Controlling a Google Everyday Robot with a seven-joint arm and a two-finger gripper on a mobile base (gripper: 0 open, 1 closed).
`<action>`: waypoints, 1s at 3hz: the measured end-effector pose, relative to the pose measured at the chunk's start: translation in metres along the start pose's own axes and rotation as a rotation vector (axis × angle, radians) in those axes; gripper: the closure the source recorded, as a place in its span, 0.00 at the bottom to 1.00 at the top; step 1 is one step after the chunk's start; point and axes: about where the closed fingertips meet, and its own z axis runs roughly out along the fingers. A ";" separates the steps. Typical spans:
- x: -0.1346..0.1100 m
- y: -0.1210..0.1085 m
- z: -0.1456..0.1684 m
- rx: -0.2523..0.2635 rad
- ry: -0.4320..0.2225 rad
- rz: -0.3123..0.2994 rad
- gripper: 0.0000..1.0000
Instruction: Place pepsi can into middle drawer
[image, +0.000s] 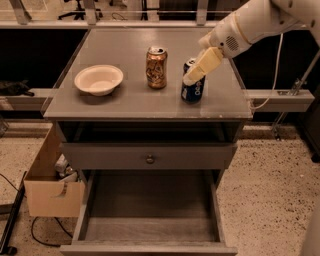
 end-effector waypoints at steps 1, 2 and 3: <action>0.008 -0.011 0.016 -0.004 0.007 0.027 0.00; 0.018 -0.016 0.017 0.010 0.003 0.046 0.00; 0.024 -0.017 0.016 0.022 0.001 0.042 0.00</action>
Offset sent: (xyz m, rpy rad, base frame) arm 0.0148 -0.0283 -0.0288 0.0207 0.0158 -0.0863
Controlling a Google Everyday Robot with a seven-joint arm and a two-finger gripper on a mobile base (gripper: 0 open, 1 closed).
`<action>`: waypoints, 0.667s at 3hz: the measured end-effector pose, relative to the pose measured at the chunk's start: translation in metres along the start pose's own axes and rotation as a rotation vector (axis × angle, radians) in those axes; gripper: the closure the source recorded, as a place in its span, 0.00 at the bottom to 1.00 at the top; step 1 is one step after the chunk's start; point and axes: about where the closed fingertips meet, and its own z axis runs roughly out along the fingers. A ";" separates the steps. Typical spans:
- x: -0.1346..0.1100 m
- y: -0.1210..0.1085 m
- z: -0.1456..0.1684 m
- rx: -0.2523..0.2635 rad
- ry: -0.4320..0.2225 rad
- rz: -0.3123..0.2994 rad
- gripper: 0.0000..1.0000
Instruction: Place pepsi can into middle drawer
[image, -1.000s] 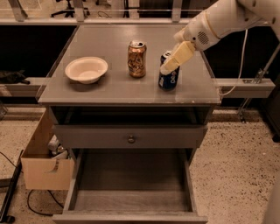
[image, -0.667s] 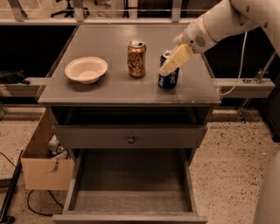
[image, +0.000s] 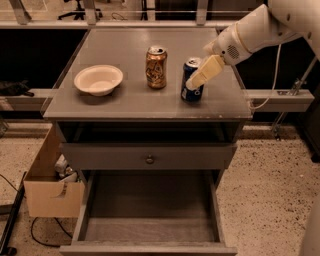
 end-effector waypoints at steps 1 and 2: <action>0.001 0.000 0.000 0.001 0.000 0.000 0.24; 0.001 0.000 0.000 0.001 0.000 0.000 0.47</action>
Offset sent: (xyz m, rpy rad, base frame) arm 0.0000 -0.0004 -0.0004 -0.0001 -0.0007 -0.0005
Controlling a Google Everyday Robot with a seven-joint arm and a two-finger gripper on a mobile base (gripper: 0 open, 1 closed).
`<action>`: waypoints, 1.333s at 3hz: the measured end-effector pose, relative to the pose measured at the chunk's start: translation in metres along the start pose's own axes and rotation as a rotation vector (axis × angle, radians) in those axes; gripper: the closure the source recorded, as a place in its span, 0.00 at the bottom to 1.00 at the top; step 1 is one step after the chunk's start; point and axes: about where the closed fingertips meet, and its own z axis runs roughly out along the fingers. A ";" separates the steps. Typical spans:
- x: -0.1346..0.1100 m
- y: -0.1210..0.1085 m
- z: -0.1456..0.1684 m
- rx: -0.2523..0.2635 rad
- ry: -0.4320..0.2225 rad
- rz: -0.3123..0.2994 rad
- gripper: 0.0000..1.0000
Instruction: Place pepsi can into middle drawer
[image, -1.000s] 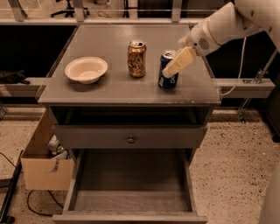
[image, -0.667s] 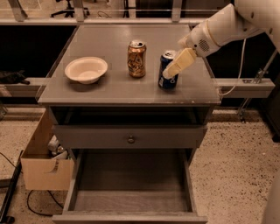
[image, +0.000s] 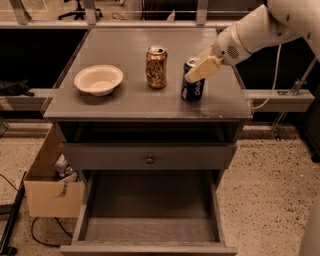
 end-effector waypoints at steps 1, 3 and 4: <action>0.000 0.000 0.000 0.000 0.000 0.000 0.70; 0.000 0.000 0.000 0.000 0.000 0.000 1.00; -0.001 0.003 -0.001 0.003 -0.005 -0.002 1.00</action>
Offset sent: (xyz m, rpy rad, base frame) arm 0.0000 0.0000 0.0000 0.0000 0.0000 0.0000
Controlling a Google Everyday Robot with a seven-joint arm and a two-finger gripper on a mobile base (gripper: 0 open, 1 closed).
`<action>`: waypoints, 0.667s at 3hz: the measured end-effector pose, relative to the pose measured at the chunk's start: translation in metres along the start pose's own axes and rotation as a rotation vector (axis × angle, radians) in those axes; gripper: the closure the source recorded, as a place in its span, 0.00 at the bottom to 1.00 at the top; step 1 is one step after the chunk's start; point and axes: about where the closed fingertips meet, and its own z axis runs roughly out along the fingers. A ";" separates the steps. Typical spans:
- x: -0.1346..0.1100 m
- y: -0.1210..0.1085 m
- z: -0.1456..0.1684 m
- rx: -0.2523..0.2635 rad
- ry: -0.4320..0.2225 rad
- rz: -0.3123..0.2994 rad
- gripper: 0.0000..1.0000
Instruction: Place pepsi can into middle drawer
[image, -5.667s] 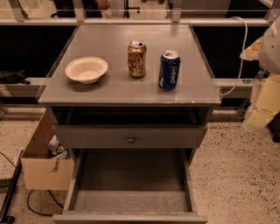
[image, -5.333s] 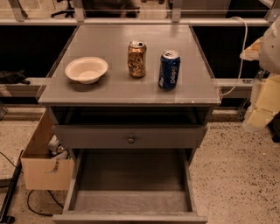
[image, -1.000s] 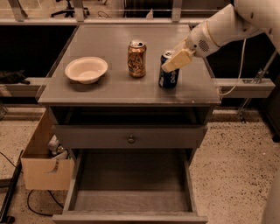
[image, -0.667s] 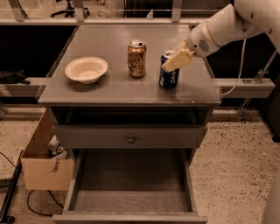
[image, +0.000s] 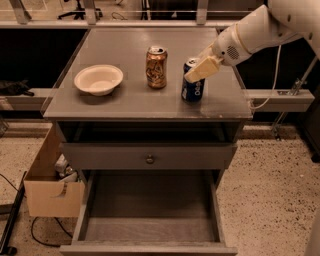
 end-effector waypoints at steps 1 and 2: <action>-0.005 0.007 -0.012 0.018 -0.009 -0.011 1.00; -0.022 0.025 -0.065 0.071 -0.059 -0.030 1.00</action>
Offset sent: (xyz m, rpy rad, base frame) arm -0.0864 -0.0534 0.1382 0.0614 -0.1996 -0.0772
